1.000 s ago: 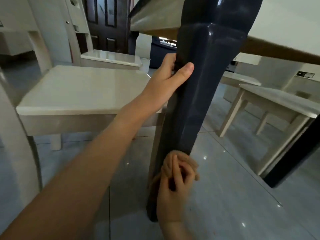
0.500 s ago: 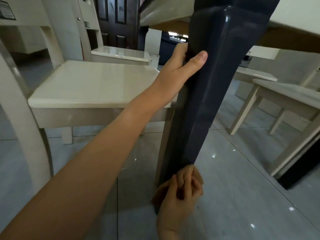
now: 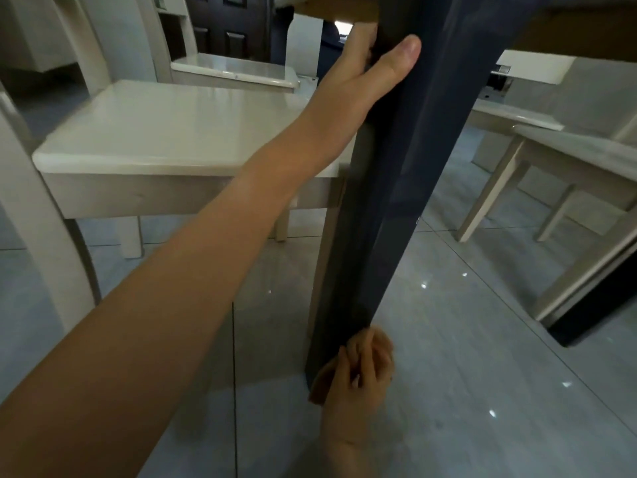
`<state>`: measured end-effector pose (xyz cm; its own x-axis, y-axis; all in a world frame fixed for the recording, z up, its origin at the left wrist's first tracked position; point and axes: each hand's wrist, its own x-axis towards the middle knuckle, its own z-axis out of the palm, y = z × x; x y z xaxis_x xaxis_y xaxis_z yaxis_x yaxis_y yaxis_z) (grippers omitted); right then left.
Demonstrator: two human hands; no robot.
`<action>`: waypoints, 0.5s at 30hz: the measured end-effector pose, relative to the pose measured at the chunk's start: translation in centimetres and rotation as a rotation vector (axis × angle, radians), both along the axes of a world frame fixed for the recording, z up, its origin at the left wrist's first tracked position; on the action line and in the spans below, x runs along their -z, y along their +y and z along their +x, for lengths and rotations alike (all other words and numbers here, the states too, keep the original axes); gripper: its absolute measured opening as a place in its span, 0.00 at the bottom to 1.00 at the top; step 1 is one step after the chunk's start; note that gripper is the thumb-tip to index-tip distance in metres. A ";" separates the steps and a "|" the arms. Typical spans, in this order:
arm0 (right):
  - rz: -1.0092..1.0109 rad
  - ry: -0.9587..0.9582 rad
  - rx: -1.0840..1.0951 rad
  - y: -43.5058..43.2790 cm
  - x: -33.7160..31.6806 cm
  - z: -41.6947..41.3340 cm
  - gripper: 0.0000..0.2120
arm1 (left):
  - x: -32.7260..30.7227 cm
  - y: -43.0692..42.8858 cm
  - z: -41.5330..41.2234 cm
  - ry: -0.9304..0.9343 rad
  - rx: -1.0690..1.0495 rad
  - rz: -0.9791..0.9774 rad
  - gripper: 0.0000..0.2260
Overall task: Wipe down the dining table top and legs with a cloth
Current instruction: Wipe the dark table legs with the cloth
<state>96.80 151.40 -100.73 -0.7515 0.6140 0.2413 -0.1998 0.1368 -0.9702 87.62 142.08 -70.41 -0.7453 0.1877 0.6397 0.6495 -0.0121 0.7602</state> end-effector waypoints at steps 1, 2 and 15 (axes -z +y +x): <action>0.047 -0.024 0.013 0.1 0.2 0.1 0.21 | 0.1 0.0 -0.1 0.006 0.003 -0.008 0.11; 0.079 -0.008 0.027 0.2 -0.2 -0.2 0.19 | 0.1 0.1 -0.1 0.015 0.004 -0.019 0.11; -0.011 -0.091 -0.045 -0.6 2.4 0.1 0.14 | 0.7 0.1 -0.3 -0.024 -0.039 -0.031 0.10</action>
